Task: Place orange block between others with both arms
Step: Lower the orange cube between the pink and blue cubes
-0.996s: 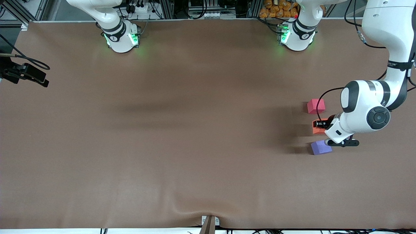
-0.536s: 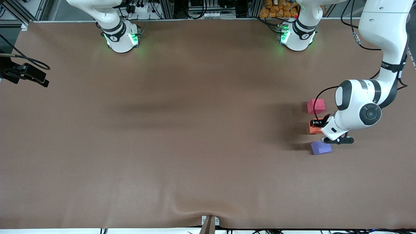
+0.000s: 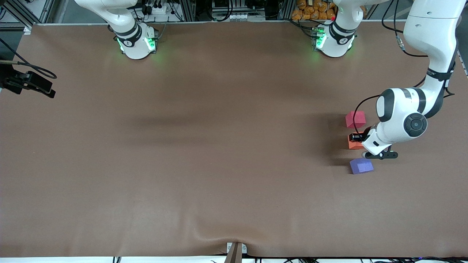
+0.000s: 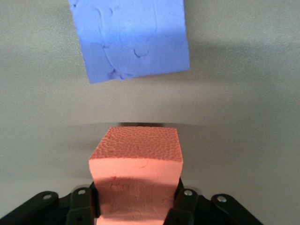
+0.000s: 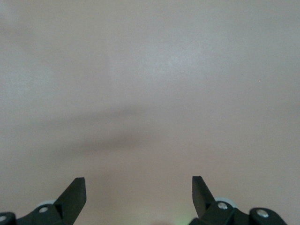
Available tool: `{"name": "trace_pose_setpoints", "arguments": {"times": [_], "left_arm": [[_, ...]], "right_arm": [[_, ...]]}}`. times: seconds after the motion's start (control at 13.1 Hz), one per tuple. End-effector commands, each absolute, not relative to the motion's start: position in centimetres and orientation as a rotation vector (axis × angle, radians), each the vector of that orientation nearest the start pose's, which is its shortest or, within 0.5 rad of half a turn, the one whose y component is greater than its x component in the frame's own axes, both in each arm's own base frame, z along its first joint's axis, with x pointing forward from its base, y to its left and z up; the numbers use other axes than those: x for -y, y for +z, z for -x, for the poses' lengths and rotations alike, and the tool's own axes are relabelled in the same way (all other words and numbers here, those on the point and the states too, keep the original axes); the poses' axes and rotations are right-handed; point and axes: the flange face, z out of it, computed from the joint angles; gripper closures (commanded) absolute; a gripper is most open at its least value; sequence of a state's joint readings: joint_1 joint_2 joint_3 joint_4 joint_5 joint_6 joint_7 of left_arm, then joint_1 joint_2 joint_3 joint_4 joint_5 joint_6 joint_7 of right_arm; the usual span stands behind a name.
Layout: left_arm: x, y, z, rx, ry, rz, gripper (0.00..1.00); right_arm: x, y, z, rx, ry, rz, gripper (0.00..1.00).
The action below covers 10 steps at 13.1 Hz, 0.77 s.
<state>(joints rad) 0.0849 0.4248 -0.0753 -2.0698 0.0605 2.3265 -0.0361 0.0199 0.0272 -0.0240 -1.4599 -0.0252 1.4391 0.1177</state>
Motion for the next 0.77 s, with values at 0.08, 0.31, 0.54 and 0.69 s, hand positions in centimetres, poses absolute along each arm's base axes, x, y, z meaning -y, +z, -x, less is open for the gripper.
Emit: {"name": "trace_pose_setpoints", "arguments": {"times": [0.08,0.31,0.54,0.69], "left_arm": [[-0.95,20.59,-56.84,-0.024,0.23,3.114,0.67],[-1.04,20.3,-56.96,-0.039,0.218,3.107,0.67],[-1.03,20.12,-57.12,-0.039,0.201,3.109,0.67],[-1.11,20.03,-57.1,-0.037,0.203,3.109,0.67]], "right_arm": [[0.37,65.0,-54.98,-0.221,0.08,3.184,0.0],[0.37,65.0,-54.98,-0.221,0.08,3.184,0.0],[0.29,65.0,-54.98,-0.219,0.08,3.185,0.0],[0.29,65.0,-54.98,-0.219,0.08,3.185,0.0]]}}
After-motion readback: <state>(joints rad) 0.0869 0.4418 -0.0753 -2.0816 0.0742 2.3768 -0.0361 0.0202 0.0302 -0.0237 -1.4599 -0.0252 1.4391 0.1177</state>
